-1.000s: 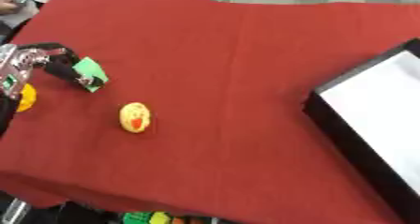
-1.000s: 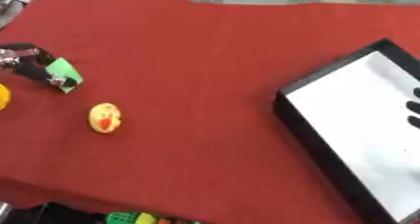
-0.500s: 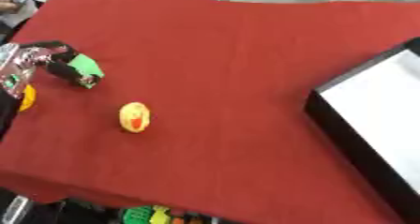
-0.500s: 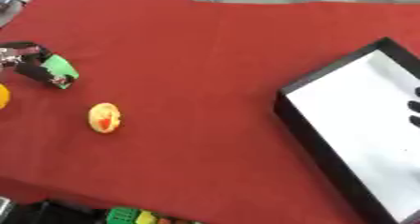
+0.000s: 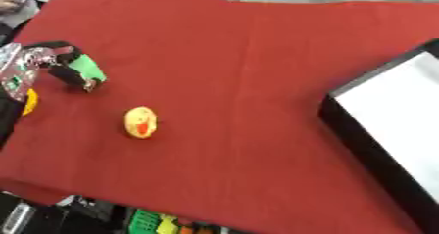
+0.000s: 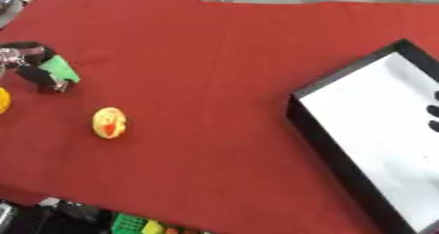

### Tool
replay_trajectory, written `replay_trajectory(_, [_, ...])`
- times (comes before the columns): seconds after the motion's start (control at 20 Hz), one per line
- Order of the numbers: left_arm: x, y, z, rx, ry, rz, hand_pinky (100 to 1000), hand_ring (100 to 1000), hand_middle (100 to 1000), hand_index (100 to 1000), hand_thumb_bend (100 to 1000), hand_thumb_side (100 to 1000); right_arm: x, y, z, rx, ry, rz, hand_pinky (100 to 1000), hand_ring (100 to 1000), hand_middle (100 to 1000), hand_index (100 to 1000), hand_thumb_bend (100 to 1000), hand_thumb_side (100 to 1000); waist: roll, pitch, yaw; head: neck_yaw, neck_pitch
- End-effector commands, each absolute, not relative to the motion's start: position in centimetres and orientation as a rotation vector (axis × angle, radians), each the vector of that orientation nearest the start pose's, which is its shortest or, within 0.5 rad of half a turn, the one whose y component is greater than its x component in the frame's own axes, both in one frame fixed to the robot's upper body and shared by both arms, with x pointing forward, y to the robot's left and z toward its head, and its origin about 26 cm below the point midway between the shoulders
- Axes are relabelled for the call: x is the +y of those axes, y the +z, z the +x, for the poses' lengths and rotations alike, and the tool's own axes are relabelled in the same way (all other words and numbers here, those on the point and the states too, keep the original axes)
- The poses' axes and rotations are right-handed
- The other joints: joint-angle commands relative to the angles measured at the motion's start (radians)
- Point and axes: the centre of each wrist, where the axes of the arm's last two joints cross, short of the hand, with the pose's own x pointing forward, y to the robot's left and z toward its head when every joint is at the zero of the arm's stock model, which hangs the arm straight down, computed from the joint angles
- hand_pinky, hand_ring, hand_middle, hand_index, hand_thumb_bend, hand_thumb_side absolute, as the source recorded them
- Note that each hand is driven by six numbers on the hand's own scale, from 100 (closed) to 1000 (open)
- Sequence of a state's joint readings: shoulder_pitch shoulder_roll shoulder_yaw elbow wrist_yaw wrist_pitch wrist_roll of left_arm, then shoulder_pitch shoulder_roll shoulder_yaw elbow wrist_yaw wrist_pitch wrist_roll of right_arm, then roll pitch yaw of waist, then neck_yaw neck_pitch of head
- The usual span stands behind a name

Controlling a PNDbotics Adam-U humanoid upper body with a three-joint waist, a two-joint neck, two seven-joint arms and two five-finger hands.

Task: Pick up the objects with one hand, pass them to the other hand, and then place them into the box on the other side of the table.

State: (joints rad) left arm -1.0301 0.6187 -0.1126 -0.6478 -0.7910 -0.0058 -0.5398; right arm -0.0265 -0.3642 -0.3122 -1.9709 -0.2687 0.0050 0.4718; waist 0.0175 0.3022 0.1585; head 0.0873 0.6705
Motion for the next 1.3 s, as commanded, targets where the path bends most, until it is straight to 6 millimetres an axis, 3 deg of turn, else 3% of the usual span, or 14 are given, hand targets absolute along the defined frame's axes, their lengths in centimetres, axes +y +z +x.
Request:
replay_trajectory(0.05, [38.8,23.8,47.6,-1.049,-1.2,0.842,899,855,720,651,134,256,-37.3,15.3,25.4,-1.983,0.47,0.02,1000,1000,1000,1000,100,783,0.011,-0.006,0.003,-0.006,-0.015])
replay_trajectory(0.65, [38.3,27.3,45.3,-1.255,-1.19,0.893,893,829,672,625,100,243,-37.4,15.8,25.3,-2.005,0.47,0.029,1000,1000,1000,1000,100,771,0.009,-0.008,0.007,-0.035,-0.048])
replay_trajectory(0.85, [37.9,28.0,44.2,-1.382,-1.184,0.881,895,810,627,613,100,299,-37.2,16.8,25.3,-2.041,0.5,0.055,1000,1000,1000,1000,100,742,0.005,-0.01,0.007,-0.057,-0.056])
replay_trajectory(1.3, [35.8,28.3,41.8,-1.705,-1.164,0.83,883,782,588,617,100,320,-36.9,19.4,26.2,-2.139,0.6,0.152,1000,1000,1000,1000,100,689,-0.003,-0.012,0.002,-0.079,-0.058])
